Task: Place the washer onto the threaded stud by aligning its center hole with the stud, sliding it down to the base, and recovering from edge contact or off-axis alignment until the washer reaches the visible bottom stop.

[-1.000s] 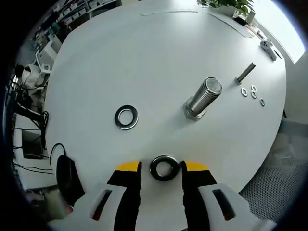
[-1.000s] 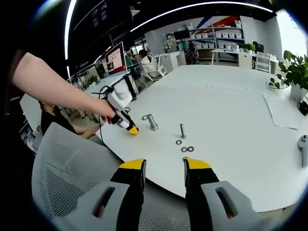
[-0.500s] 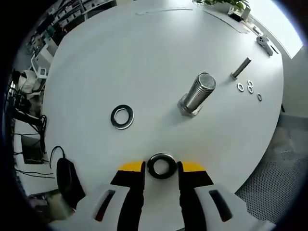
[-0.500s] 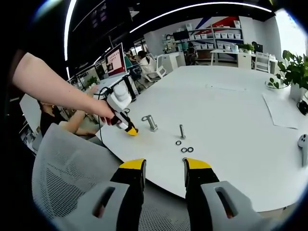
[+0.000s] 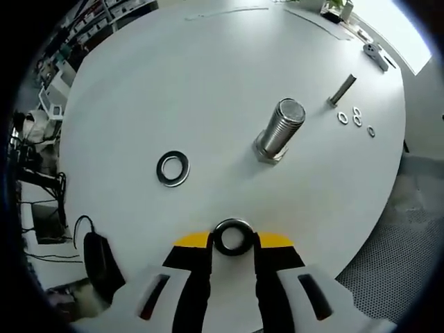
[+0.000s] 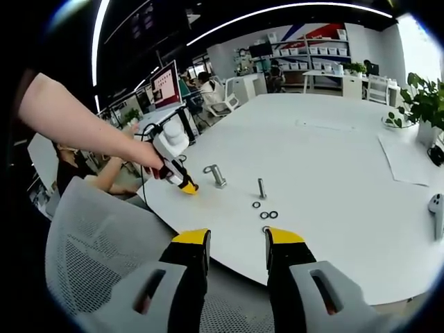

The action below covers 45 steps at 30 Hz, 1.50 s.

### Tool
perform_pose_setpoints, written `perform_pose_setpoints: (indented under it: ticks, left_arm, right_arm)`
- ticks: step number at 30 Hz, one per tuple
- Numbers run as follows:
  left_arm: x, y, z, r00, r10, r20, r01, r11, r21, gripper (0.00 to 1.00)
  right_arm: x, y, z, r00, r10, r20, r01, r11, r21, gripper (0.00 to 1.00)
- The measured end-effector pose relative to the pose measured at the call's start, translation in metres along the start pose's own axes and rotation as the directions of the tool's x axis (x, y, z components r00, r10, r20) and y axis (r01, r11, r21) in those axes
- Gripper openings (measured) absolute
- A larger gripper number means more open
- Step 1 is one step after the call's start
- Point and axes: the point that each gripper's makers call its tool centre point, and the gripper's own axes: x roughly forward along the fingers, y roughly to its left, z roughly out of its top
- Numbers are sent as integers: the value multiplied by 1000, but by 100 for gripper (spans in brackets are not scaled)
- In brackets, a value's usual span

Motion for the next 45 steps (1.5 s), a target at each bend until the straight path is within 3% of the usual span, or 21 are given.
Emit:
perform_pose_setpoints:
  ticks: [9,15,25,39,45]
  left_arm:
    - [0,1,-1,1000,3,-18,-3,1000,-3,21]
    - [-2,0,1,999,20,28,-18,998,-66,21]
    - [-3,-7,0,999,16,30,-15,1000,-18,19]
    - [-2,-1,8,1000,-14,21,12,997,72,19]
    - [-7,-10,10,1000,-10,26,7,994,105,19]
  right_arm:
    - [-1,0,0,1000,-1,-2,1,1000,1,34]
    - [-2,-1,2,1000,-8,7,8,1000,8,34]
    - [-1,-2,2,1000,-12,6,12,1000,9,34]
    - [-2,-3,2,1000,-16,6,16,1000,14,34]
    - [-1,-3,1,1000,-14,2,14,1000,11,34]
